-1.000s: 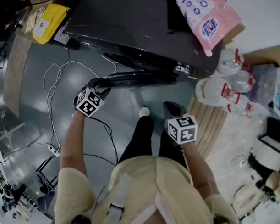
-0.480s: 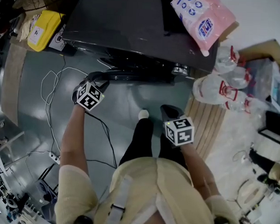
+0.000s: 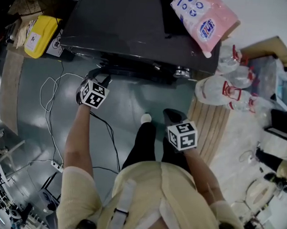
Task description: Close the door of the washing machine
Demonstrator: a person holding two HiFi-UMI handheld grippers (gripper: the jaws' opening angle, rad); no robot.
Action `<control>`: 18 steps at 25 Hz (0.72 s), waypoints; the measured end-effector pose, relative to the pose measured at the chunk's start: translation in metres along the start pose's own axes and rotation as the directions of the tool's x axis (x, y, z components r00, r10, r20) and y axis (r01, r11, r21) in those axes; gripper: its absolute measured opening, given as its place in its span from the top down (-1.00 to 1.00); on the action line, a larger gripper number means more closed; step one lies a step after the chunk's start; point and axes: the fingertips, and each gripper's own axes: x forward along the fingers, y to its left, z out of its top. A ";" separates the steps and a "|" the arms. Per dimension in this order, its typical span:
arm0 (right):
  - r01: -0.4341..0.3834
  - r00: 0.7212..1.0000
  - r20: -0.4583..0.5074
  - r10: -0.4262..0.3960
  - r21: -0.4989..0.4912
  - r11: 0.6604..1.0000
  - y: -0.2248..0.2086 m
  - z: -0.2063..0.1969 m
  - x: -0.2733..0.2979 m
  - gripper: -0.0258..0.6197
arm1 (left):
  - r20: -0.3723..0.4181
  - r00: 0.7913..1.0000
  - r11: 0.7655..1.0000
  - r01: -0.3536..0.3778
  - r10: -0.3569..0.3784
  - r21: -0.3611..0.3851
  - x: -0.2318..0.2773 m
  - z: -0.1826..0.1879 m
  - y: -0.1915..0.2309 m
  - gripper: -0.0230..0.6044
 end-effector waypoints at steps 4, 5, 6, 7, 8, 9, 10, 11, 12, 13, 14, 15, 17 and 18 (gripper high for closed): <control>0.014 1.000 0.011 -0.015 0.020 1.000 -0.007 0.002 -0.003 0.91 | -0.012 1.000 1.000 -0.008 0.008 -0.005 0.005 0.005 0.006 0.38; 0.018 1.000 0.012 -0.019 0.025 1.000 -0.009 0.002 -0.003 0.91 | -0.014 1.000 1.000 -0.008 0.008 -0.003 0.005 0.005 0.006 0.38; 0.022 1.000 0.012 -0.022 0.029 0.999 -0.011 0.002 -0.004 0.91 | -0.016 1.000 1.000 -0.008 0.008 -0.003 0.005 0.005 0.006 0.37; 0.024 1.000 0.012 -0.025 0.033 0.999 -0.013 0.002 -0.004 0.91 | -0.017 1.000 1.000 -0.011 0.011 -0.004 0.005 0.005 0.006 0.38; 0.026 1.000 0.015 -0.027 0.036 0.999 -0.015 0.002 -0.005 0.91 | -0.019 1.000 1.000 -0.015 0.015 -0.005 0.005 0.005 0.006 0.37; 0.028 0.999 0.019 -0.028 0.040 0.999 -0.016 0.003 -0.005 0.91 | -0.021 1.000 1.000 -0.020 0.019 -0.007 0.004 0.005 0.006 0.38; 0.029 0.999 0.023 -0.030 0.044 0.999 -0.017 0.004 -0.006 0.91 | -0.023 0.999 1.000 -0.024 0.024 -0.011 0.004 0.005 0.006 0.38; 0.030 0.999 0.027 -0.032 0.047 0.998 -0.018 0.004 -0.006 0.91 | -0.024 0.999 0.999 -0.028 0.028 -0.017 0.004 0.005 0.006 0.38; 0.031 0.999 0.029 -0.032 0.048 0.998 -0.019 0.005 -0.007 0.91 | -0.024 0.999 0.999 -0.032 0.032 -0.024 0.005 0.005 0.006 0.38; 0.030 0.999 0.030 -0.031 0.047 0.998 -0.020 0.005 -0.007 0.91 | -0.025 0.999 0.999 -0.037 0.036 -0.032 0.004 0.004 0.005 0.38; 0.030 0.999 0.030 -0.031 0.045 0.999 -0.020 0.005 -0.008 0.91 | -0.026 0.999 0.998 -0.042 0.041 -0.042 0.004 0.004 0.005 0.38; 0.030 0.999 0.029 -0.031 0.042 0.999 -0.021 0.005 -0.010 0.91 | -0.027 0.999 0.997 -0.047 0.046 -0.054 0.004 0.004 0.005 0.38; 0.032 0.999 0.027 -0.033 0.038 0.999 -0.023 0.006 -0.013 0.91 | -0.028 0.998 0.994 -0.056 0.054 -0.093 0.004 0.002 0.005 0.38; 0.032 0.999 0.028 -0.033 0.036 0.999 -0.023 0.006 -0.015 0.91 | -0.027 0.998 0.991 -0.062 0.059 -0.118 0.003 0.002 0.005 0.38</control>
